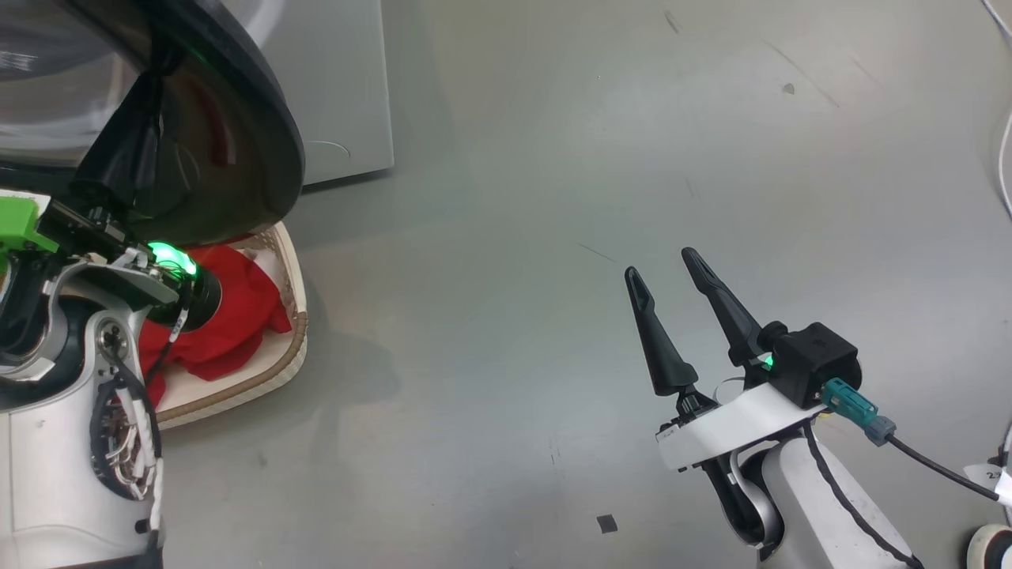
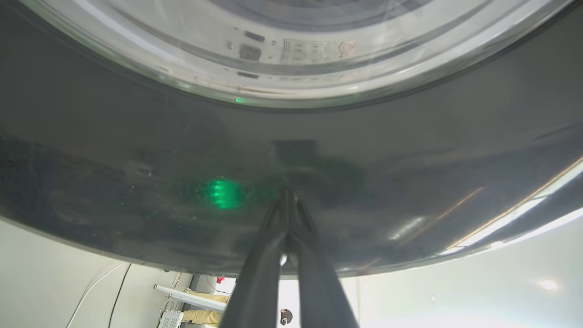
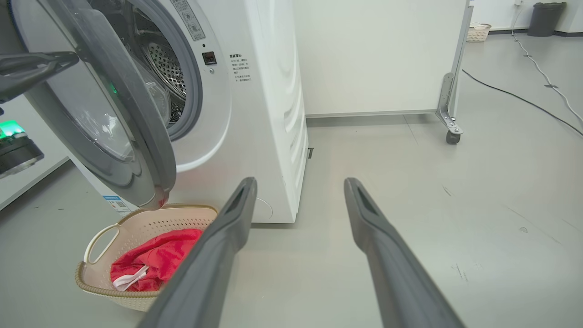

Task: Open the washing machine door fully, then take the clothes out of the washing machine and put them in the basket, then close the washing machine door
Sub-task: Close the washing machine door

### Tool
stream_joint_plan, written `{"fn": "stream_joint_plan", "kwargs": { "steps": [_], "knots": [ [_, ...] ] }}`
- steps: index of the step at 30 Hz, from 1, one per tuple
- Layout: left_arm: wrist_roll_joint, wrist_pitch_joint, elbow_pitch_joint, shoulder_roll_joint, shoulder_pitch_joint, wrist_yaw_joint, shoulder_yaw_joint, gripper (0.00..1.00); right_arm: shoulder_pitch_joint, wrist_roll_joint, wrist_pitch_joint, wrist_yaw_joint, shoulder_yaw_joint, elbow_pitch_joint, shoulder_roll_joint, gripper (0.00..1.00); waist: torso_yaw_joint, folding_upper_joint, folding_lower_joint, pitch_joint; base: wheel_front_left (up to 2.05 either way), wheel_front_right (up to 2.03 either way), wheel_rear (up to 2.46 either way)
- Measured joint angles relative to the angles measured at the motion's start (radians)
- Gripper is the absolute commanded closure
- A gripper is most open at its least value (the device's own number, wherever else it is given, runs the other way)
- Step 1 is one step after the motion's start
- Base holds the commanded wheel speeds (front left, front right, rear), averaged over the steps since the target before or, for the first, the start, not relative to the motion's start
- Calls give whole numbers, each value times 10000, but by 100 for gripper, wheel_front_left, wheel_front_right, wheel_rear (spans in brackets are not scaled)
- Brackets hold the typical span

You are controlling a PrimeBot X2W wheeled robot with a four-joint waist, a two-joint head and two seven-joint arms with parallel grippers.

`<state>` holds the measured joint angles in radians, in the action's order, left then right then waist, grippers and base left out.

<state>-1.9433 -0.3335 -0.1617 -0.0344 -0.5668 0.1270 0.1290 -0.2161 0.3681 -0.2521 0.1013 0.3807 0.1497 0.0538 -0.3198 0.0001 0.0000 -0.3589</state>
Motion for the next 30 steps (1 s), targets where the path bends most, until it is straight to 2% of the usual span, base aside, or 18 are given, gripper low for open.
{"fn": "stream_joint_plan", "kwargs": {
  "steps": [8, 15, 19, 22, 25, 30],
  "knots": [
    [291, 134, -412, 25, -484, 0, -190, 100, -9, 15, -2, -176, -128, -71, -12, 0, -323, 0, 0, -189, 0, 0, 0],
    [313, 163, -786, 44, -513, -15, -387, 100, -10, -23, -2, -249, -328, -71, -35, 0, -134, 0, 0, -24, 0, 0, 0],
    [527, 54, -888, 42, -503, -176, -621, 100, -12, -104, -2, -249, -426, -71, -38, 0, -2, 0, 0, 98, 0, 0, 0],
    [1411, -180, -903, -234, -425, -533, -1360, 100, -12, -174, -2, -249, -573, -63, -40, 0, 156, 0, 0, 245, 0, 0, 0],
    [2903, -259, -907, -851, -46, -1024, -2336, 100, -12, -278, -2, -247, -784, -63, -40, 0, 352, 0, 0, 412, 0, 0, 0],
    [5110, 219, -1126, -1613, 788, -1772, -3346, 100, -6, -477, -2, -236, -940, -48, -36, 0, 734, 0, 0, 739, 0, 0, 0]
  ]
}}
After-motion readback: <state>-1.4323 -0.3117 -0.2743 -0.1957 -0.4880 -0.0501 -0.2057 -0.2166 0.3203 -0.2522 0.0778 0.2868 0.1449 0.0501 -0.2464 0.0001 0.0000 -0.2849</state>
